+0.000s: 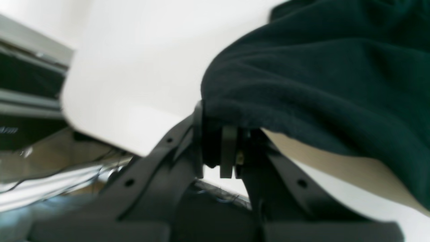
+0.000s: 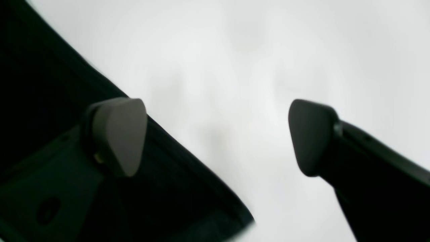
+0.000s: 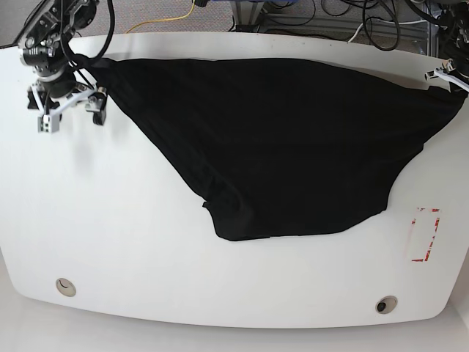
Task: Layout the t-shirt on the table in an organized manner, then fold the t-shirt properly
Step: 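Release the shirt with the right gripper and reach toward the shirt's hanging fold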
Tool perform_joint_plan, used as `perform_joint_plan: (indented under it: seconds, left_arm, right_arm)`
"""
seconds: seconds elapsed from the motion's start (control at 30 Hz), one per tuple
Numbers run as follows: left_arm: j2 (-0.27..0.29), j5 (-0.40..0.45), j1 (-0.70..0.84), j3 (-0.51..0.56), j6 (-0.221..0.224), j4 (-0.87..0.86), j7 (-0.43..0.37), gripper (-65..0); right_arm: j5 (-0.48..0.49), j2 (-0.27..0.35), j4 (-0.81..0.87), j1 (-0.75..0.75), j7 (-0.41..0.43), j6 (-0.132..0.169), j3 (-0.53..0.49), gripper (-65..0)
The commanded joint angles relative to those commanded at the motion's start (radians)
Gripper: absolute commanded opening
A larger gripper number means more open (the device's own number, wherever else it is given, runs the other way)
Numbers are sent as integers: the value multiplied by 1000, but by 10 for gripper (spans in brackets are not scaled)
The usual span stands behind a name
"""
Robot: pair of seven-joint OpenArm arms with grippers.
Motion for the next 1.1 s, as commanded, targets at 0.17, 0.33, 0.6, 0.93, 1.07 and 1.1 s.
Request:
perform_joint_plan:
  seconds: [0.17,0.33,0.6,0.93,1.07,1.1]
  left_arm:
    - [0,0,0,-3,0,0,2,-650]
    - [0,-2,0,-3,0,2,2,-650]
    - [2,-2,0,-3,0,2,2,-650]
    - [3,-6,0,-2,0,2,2,-650]
    - [3,-6,0,-2,0,2,2,-650]
    - [3,-6,0,-2,0,2,2,-650]
  right_arm:
    - [-5,2,-60,107,0,-2,-107,0]
    - [-2,0,-158,209,0,0,-209,0]
    - [0,-5,-411,388,3,0,-358,0]
    - [0,-6,-750,592,48,0,-471,0]
    - [0,-6,-861,634,75,0,-496,0]
    - [0,-6,-876,638,77,0,-500,0]
